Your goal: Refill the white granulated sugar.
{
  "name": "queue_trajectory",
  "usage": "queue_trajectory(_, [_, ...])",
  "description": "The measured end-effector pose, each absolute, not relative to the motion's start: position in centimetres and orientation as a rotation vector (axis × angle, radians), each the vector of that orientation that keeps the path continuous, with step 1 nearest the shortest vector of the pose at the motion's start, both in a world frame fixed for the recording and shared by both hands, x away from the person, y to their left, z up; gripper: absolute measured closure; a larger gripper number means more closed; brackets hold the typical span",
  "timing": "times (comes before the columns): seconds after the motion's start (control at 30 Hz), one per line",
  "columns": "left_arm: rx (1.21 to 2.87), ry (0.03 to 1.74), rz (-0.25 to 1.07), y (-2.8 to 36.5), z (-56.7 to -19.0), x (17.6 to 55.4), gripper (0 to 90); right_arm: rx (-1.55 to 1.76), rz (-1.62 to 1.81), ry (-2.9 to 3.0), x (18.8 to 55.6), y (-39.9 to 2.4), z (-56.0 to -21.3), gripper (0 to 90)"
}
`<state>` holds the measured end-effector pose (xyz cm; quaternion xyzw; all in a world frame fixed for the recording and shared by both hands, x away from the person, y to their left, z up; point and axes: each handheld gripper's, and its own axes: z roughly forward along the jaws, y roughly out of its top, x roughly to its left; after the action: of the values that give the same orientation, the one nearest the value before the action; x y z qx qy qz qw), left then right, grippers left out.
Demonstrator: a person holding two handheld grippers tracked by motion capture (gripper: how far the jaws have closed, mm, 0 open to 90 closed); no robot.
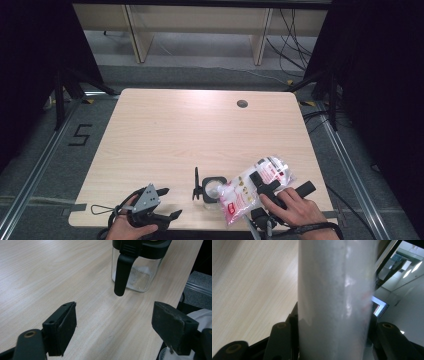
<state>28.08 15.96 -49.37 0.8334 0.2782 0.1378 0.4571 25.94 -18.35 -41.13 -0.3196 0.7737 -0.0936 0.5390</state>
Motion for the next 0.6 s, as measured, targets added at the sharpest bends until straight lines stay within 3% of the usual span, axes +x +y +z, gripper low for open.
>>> queue_trajectory(0.6, [2.047,0.692,0.330,15.88,-49.46,28.03,19.7,-0.748,-0.198,1.836,26.08,-18.42,-41.14,53.3])
